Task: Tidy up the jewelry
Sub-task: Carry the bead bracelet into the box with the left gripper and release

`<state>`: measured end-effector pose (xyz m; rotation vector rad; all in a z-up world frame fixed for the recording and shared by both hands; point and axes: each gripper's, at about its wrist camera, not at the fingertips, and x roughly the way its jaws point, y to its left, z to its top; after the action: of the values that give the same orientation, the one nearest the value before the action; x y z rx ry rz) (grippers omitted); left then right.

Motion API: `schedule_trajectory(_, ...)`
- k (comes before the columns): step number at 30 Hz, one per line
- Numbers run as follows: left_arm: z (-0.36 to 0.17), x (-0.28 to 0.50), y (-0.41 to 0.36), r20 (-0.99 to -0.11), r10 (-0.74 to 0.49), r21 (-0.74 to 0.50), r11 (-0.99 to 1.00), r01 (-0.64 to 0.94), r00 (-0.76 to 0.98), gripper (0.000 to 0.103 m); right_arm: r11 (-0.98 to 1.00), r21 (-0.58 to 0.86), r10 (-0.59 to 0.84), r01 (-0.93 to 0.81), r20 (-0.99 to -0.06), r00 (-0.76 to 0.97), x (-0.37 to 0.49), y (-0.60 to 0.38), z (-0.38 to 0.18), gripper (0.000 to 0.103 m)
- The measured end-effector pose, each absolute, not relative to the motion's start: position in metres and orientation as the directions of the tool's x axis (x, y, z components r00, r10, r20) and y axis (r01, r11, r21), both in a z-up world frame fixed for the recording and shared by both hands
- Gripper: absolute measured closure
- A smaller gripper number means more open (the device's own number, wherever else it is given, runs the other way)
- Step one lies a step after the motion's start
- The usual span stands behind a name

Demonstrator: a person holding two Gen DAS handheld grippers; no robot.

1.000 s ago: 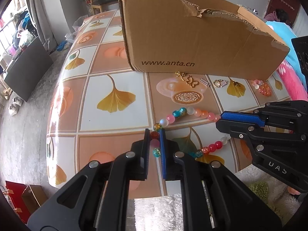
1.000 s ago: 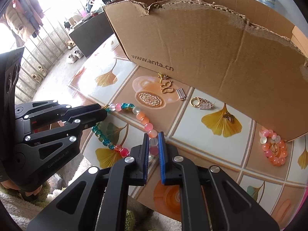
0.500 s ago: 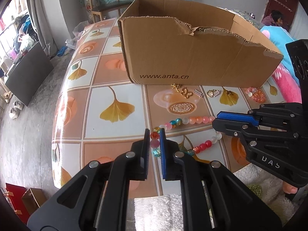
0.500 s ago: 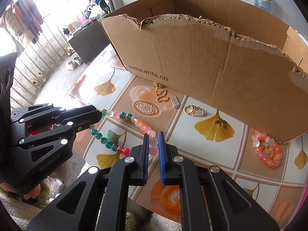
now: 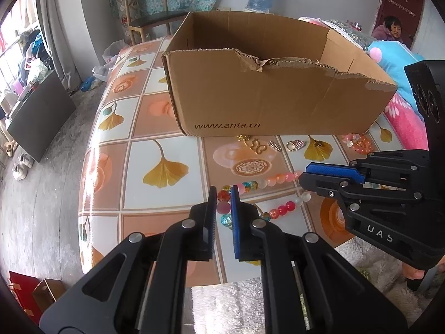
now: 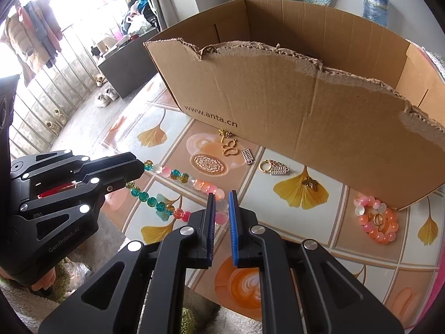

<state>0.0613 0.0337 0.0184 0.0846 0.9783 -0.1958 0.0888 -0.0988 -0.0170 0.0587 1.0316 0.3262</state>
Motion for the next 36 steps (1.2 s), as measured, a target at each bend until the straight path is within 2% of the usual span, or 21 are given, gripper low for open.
schedule_trajectory(10,0.03,0.058,0.034,-0.81,-0.156,-0.038,0.976,0.215,0.566,0.094,0.953,0.197,0.289,-0.229,-0.818,0.498,0.082,-0.102,-0.005,0.093)
schedule_trajectory(18,0.058,0.05,0.032,-0.759,-0.182,-0.032,0.969,0.243,0.625,0.094,0.954,0.196,0.29,-0.225,-0.785,0.548,0.073,-0.108,0.02,0.093)
schedule_trajectory(31,0.148,0.056,0.024,-0.607,-0.291,-0.045,0.942,0.334,0.739,0.094,0.948,0.177,0.316,-0.265,-0.63,0.71,0.061,-0.129,0.118,0.093)
schedule_trajectory(36,0.172,0.091,0.009,-0.568,-0.289,0.015,0.932,0.361,0.77,0.094,0.939,0.163,0.338,-0.303,-0.599,0.726,0.095,-0.143,0.145,0.093)
